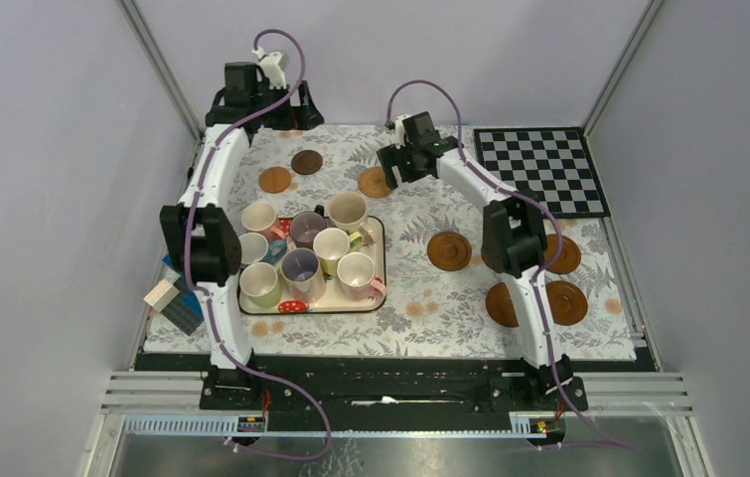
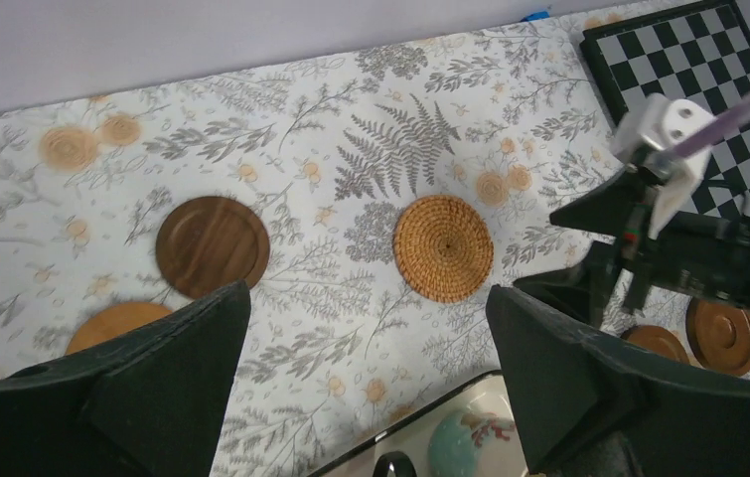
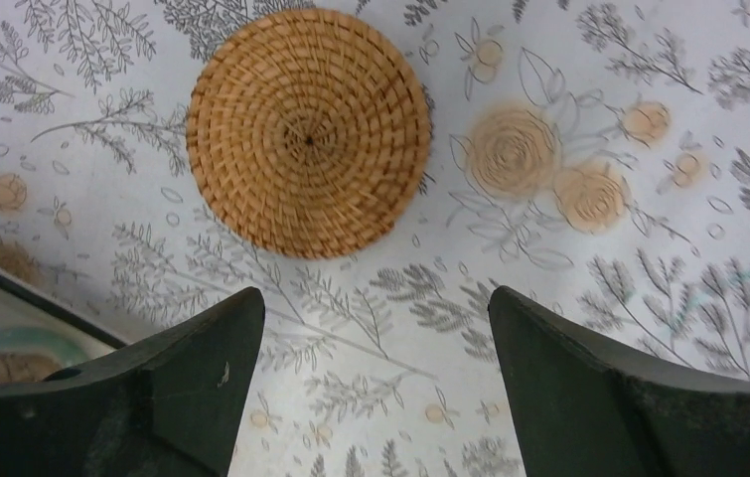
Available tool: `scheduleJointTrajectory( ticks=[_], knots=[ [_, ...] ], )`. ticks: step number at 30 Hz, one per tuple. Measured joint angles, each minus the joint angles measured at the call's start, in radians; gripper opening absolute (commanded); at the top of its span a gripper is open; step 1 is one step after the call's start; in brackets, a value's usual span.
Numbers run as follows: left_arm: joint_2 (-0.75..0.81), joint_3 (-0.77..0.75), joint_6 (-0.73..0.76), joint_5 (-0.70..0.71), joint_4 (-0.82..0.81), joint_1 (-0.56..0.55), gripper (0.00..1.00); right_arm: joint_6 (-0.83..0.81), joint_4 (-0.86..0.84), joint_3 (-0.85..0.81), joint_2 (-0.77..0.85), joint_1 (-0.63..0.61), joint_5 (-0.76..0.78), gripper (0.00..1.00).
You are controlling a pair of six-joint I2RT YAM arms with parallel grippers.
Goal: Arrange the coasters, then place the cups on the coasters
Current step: Move the coaster to the center of the board.
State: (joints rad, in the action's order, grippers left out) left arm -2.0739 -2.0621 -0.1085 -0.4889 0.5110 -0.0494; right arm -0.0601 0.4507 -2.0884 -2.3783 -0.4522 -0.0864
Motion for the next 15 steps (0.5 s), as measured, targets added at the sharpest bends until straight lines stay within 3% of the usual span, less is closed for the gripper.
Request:
scheduleJointTrajectory(
  ticks=[6,15],
  knots=[
    [0.101,0.153,-0.003,0.011,-0.002,0.039,0.99,-0.001,-0.023,-0.109,-0.119,-0.017,0.027,0.89],
    [0.102,0.24,-0.005,0.047,0.032,0.048,0.99,-0.014,-0.067,-0.247,-0.247,-0.021,0.128,0.82]
  ],
)
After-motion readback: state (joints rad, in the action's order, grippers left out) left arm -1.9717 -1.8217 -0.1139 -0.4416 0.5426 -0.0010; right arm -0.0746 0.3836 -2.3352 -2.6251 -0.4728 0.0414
